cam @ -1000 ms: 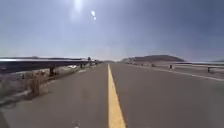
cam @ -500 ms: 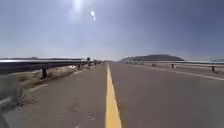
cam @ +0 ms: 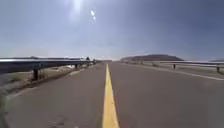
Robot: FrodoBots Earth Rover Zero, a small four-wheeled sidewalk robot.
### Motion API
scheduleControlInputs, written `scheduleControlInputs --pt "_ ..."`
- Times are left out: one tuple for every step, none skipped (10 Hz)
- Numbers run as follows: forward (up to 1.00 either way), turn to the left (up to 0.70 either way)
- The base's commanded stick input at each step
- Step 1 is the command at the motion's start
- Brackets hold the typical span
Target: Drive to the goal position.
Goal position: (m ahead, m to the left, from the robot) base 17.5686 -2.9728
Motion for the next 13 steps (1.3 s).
scheduleControlInputs --pt "0.85 0.00" --pt "0.85 0.00" --pt "0.85 0.00" --pt "0.85 0.00" --pt "0.85 0.00" --pt "0.85 0.00" --pt "0.85 0.00" --pt "0.85 0.00" --pt "0.85 0.00" --pt "0.85 0.00" --pt "0.85 0.00" --pt "0.85 0.00" --pt "0.85 0.00"
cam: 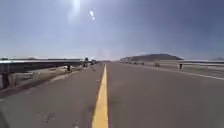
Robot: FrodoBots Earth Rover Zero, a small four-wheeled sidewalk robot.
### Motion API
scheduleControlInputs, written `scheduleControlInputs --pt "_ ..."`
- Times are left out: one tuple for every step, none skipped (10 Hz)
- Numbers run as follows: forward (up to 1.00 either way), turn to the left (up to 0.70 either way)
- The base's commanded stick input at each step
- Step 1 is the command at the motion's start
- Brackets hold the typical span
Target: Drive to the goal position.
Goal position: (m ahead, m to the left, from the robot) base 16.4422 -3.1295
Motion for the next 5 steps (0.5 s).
scheduleControlInputs --pt "0.85 0.00" --pt "0.85 0.00" --pt "0.85 0.00" --pt "0.85 0.00" --pt "0.85 0.00"
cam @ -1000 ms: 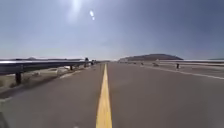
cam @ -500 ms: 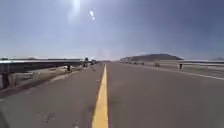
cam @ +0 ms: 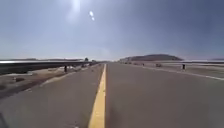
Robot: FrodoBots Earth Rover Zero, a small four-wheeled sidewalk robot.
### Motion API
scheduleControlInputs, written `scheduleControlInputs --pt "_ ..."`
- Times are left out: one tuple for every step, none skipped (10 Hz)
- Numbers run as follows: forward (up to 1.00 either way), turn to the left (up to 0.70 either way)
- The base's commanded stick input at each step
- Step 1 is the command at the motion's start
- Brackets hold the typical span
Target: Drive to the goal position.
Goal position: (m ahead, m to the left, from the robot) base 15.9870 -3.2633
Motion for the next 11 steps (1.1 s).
scheduleControlInputs --pt "0.85 0.00" --pt "0.85 0.00" --pt "0.85 0.00" --pt "0.85 0.00" --pt "0.85 0.00" --pt "0.85 0.00" --pt "0.85 0.00" --pt "0.85 0.00" --pt "0.85 0.00" --pt "0.85 0.00" --pt "0.85 0.00"
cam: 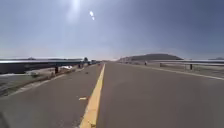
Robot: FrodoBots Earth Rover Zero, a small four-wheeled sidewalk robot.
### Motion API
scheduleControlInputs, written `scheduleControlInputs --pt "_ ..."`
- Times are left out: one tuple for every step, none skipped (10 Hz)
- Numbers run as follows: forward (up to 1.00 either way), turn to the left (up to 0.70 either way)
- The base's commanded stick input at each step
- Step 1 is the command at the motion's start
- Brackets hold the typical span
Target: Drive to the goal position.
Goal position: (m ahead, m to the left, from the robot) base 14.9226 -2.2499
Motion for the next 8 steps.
scheduleControlInputs --pt "0.85 0.00" --pt "0.85 0.00" --pt "0.85 0.00" --pt "0.85 0.00" --pt "0.85 0.00" --pt "0.85 0.00" --pt "0.85 0.00" --pt "0.85 0.00"
